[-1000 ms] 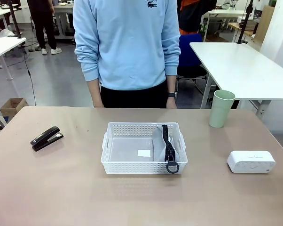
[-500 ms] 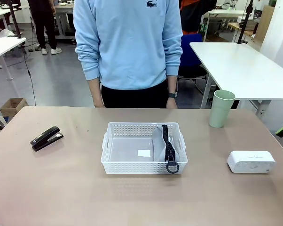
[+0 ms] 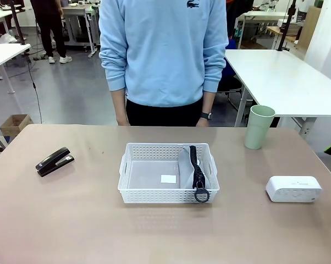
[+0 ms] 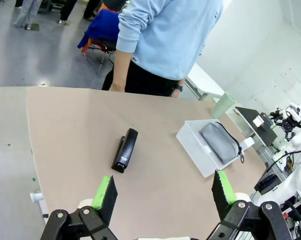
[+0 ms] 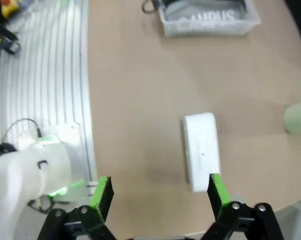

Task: Efficiently arrange items inside the basket to fit them all.
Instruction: Pick up the Digital clock and place it inside the Organizing basket.

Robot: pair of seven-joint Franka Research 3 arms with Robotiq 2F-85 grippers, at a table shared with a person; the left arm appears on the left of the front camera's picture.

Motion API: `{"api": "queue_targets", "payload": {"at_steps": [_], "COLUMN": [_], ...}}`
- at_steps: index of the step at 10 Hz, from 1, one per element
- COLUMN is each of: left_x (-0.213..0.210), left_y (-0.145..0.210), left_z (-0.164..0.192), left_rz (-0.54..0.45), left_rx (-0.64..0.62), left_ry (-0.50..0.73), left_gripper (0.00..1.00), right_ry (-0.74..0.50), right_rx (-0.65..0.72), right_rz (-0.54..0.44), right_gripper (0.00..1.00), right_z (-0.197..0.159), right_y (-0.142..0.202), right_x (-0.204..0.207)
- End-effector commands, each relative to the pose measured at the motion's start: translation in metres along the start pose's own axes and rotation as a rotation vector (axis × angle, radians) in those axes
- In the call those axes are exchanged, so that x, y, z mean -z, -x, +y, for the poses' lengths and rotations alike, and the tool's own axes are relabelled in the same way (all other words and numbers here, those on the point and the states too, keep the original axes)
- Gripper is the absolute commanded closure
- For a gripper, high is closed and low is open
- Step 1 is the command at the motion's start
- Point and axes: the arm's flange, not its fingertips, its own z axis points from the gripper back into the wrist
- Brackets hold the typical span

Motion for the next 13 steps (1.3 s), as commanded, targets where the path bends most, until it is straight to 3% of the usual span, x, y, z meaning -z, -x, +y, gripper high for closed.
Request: {"api": "queue_targets", "payload": {"at_steps": [1, 8, 13], "left_x": [0.0, 0.0, 0.0], "left_y": [-0.002, -0.002, -0.002], "left_z": [0.0, 0.0, 0.0], "left_rz": [-0.025, -0.025, -0.025], "left_rx": [0.021, 0.021, 0.021], "left_ry": [0.009, 0.009, 0.009], "left_gripper": [0.0, 0.0, 0.0], "right_ry": [0.075, -0.026, -0.058], "right_rx": [-0.018, 0.018, 0.007], "right_rz": [0.129, 0.305, 0.334], "right_gripper": [0.0, 0.0, 0.0], "right_z": [-0.007, -0.034, -0.035], "right_y": [-0.004, -0.013, -0.001], "right_x": [0.037, 0.129, 0.171]}}
